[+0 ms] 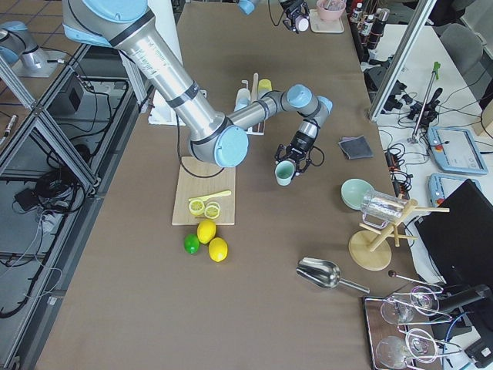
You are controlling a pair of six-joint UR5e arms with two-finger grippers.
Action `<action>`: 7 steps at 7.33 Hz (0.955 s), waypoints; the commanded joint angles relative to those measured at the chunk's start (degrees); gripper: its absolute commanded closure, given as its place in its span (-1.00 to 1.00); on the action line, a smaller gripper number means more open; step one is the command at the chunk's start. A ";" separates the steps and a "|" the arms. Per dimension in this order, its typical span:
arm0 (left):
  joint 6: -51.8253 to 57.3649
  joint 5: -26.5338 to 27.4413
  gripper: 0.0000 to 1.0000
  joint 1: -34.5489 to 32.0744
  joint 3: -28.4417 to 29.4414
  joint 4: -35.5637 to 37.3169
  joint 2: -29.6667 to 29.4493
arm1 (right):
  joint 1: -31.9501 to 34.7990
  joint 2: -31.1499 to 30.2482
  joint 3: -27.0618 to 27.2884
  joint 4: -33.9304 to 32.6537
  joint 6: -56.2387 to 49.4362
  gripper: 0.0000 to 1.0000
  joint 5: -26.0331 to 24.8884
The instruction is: Place cup on cup holder
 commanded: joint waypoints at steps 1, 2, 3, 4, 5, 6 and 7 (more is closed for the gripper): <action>-6.03 -0.30 0.45 2.07 0.06 -12.16 1.68 | 2.83 -0.71 11.32 -1.18 -0.08 0.63 1.81; -7.36 -0.30 0.45 2.60 0.14 -16.48 1.59 | 3.28 -0.88 14.24 -0.22 0.53 0.63 7.65; -7.46 -0.30 0.45 3.04 0.23 -19.48 1.68 | 5.72 -1.32 15.66 5.79 0.80 0.63 12.85; -7.64 -0.22 0.45 3.74 0.23 -24.47 2.38 | 8.09 -3.24 16.20 12.55 1.06 0.63 19.86; -9.38 -0.22 0.45 5.22 0.32 -30.00 2.56 | 9.68 -4.82 16.73 19.23 2.54 0.63 24.98; -11.14 -0.22 0.45 7.76 0.32 -35.88 3.52 | 10.31 -7.36 18.39 26.18 8.74 0.63 30.16; -12.90 -0.13 0.45 10.31 0.32 -42.47 4.14 | 11.18 -9.39 18.49 36.77 14.28 0.63 34.04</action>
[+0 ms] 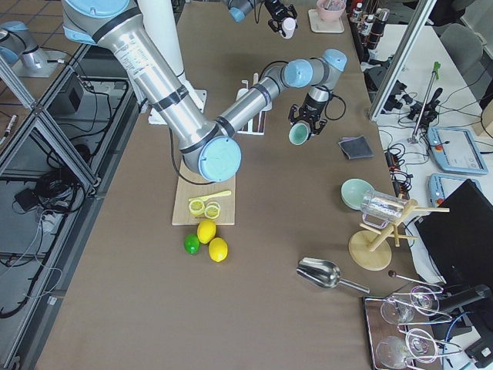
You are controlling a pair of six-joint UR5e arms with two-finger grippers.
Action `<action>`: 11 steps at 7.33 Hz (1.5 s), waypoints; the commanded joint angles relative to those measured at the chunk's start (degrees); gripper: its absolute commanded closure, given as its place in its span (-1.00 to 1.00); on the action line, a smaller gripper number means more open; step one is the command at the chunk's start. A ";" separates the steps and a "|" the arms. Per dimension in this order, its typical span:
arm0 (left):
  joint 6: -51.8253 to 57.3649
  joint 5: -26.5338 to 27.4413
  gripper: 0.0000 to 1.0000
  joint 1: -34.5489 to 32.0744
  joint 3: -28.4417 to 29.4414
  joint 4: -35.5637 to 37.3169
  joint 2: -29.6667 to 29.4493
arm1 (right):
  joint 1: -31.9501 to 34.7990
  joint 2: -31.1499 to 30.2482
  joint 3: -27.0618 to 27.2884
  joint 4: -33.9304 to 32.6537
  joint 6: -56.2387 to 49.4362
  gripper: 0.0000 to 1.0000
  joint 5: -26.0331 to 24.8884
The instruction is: Place cup on cup holder
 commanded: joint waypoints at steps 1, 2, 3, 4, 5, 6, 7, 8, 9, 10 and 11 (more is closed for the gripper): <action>-4.61 0.42 0.45 6.40 0.28 -14.47 0.73 | 2.30 -4.76 0.63 21.96 11.57 0.63 10.04; -5.34 0.51 0.45 9.74 0.89 -20.55 0.73 | 2.49 -7.05 0.46 33.29 16.15 0.63 11.56; -5.52 1.38 0.45 13.00 1.85 -26.70 0.55 | 2.58 -8.98 0.11 44.80 22.20 0.63 11.84; -5.52 4.95 0.45 17.55 2.82 -32.50 -0.06 | 2.49 -9.61 0.02 54.14 28.61 0.63 11.93; -5.52 6.38 0.45 19.95 5.27 -35.69 -1.89 | 2.40 -9.53 -0.07 61.37 33.81 0.63 11.49; -5.43 7.70 0.45 22.41 8.77 -36.51 -4.52 | 1.88 -9.53 -0.77 67.10 37.17 0.63 10.62; -5.26 9.28 0.45 23.04 12.72 -37.73 -7.59 | 1.35 -9.53 -1.99 72.90 40.24 0.63 9.13; -5.26 9.38 0.45 23.14 16.24 -38.44 -10.41 | -0.57 -9.70 -3.57 79.57 46.02 0.63 6.42; -5.08 9.47 0.45 24.27 16.97 -38.36 -11.91 | -3.11 -9.71 -6.37 87.38 51.47 0.63 1.00; -4.65 9.47 0.46 24.63 17.50 -38.27 -12.71 | -5.83 -9.44 -9.01 94.33 55.01 0.63 -4.54; -0.64 9.47 0.46 25.94 17.77 -38.19 -13.33 | -8.21 -9.62 -10.26 101.62 59.22 0.64 -9.12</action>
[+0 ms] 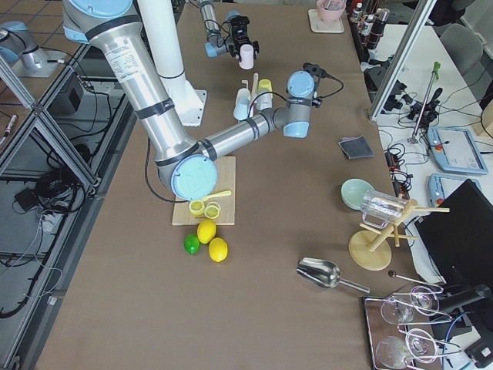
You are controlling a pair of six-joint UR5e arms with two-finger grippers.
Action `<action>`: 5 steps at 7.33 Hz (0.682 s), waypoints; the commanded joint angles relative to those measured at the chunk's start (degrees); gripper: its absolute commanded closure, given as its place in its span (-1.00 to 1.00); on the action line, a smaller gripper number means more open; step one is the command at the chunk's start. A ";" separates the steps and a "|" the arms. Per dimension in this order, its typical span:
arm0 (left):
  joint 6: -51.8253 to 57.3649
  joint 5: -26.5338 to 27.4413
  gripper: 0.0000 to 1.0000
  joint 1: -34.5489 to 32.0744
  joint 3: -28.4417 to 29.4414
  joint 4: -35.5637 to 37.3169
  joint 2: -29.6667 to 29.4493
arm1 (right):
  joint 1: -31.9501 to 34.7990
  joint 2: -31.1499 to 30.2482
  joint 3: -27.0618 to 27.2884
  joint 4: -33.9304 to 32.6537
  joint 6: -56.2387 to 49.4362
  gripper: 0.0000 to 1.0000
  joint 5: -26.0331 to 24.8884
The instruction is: Place cup on cup holder
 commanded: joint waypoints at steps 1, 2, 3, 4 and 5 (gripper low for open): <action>6.29 0.04 0.46 3.17 0.65 -0.04 -1.05 | -3.31 -0.04 -2.01 11.98 7.07 0.63 -7.47; 7.28 0.13 0.46 3.72 0.65 -0.13 -1.13 | -4.62 -0.04 -2.27 15.75 7.26 0.64 -10.27; 8.24 0.31 0.45 3.72 2.74 0.05 -2.53 | -7.94 -0.57 -2.19 19.27 7.09 0.64 -13.95; 8.34 0.48 0.45 3.72 4.50 0.05 -3.67 | -9.37 -1.27 -2.01 21.13 6.56 0.64 -14.69; 8.43 0.57 0.45 3.72 5.04 0.05 -4.03 | -10.95 -1.36 -1.75 22.71 4.30 0.64 -16.17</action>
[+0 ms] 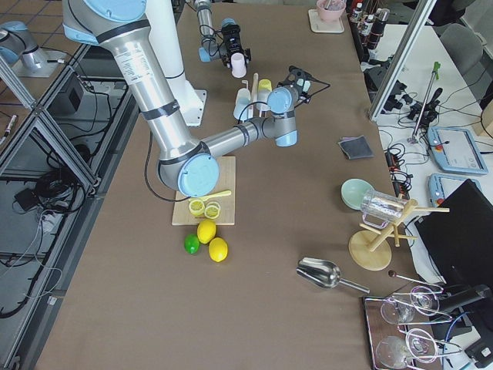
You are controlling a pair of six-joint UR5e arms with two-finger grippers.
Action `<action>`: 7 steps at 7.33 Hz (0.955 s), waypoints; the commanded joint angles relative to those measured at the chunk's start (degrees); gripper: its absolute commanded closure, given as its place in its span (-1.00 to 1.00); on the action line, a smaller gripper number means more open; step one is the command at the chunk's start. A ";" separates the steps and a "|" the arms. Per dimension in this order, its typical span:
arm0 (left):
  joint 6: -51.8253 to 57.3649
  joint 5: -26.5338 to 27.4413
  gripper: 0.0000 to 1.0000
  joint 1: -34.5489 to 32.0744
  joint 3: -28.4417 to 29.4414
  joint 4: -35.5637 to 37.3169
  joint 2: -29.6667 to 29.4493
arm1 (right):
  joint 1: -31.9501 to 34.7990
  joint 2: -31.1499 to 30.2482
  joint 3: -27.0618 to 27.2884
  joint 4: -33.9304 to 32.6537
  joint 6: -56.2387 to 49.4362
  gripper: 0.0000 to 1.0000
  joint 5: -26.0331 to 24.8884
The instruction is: Place cup on cup holder
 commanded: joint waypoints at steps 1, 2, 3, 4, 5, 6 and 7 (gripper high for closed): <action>0.22 1.19 0.45 -0.03 1.15 -0.24 -0.82 | -2.73 -1.76 1.29 3.84 -6.19 0.64 -2.82; 0.30 2.86 0.45 -0.03 1.15 -0.33 -0.82 | -3.26 -2.47 1.65 4.11 -9.89 0.64 -3.52; 0.31 3.05 0.45 0.05 1.50 -0.59 -0.82 | -4.83 -3.43 1.74 5.51 -11.49 0.64 -6.05; 0.31 3.92 0.45 0.05 1.77 -0.68 -0.82 | -6.85 -4.14 2.00 7.35 -12.38 0.64 -9.64; 0.31 4.54 0.44 0.05 1.94 -0.68 -0.82 | -7.83 -4.84 2.70 7.71 -14.48 0.64 -10.12; 0.31 4.63 0.44 0.05 2.64 -0.68 -1.17 | -9.23 -5.02 4.45 7.63 -14.84 0.64 -10.99; 0.31 4.63 0.42 0.05 3.43 -0.68 -1.70 | -10.90 -6.33 5.77 7.63 -15.28 0.61 -12.13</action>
